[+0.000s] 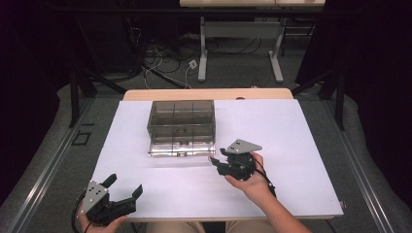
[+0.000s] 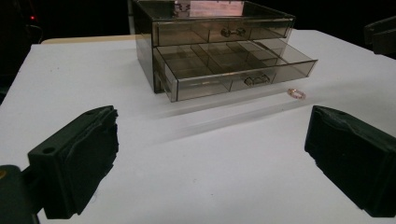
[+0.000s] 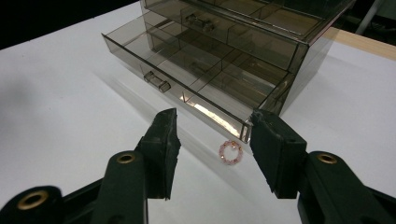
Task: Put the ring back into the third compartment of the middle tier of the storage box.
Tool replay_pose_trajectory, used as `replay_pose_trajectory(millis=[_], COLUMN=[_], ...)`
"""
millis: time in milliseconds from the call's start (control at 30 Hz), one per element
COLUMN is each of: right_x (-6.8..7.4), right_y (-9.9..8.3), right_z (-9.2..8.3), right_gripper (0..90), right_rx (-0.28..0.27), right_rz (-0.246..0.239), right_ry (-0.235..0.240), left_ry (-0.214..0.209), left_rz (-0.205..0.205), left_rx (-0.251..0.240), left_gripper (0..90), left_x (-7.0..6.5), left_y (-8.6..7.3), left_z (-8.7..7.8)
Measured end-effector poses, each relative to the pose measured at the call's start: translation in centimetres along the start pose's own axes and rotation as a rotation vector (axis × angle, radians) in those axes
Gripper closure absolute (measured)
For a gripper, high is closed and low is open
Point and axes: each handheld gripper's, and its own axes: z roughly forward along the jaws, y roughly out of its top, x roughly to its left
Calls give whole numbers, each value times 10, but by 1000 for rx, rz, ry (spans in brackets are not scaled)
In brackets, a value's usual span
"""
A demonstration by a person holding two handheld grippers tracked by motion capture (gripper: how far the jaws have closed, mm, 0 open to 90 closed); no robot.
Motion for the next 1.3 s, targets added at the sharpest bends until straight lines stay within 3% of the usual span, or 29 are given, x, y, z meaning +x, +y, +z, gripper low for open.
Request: replay_pose_trajectory(millis=[367,533,767,967,1300], right_x=[2,2,4,3,-2], right_y=[-1,1,2,-1,-6], right_z=[15,25,39,53,70], right_gripper=[551,585,639,674,723], right_rx=[42,75,151,225,282], right_rz=[-32,-7,-20,-36,-21], right_ry=[-7,14,32,19,-12], left_ry=[-8,-16,-15,-19,-13], left_rz=[-7,-22,-46,-47,-56], left_rx=[6,-1,-3,0,-3], left_gripper=[31,31,31,32,31], left_x=[-1,0,4,5,6], left_y=[0,-1,-1,-1,-1], left_z=[0,0,-1,-1,-1])
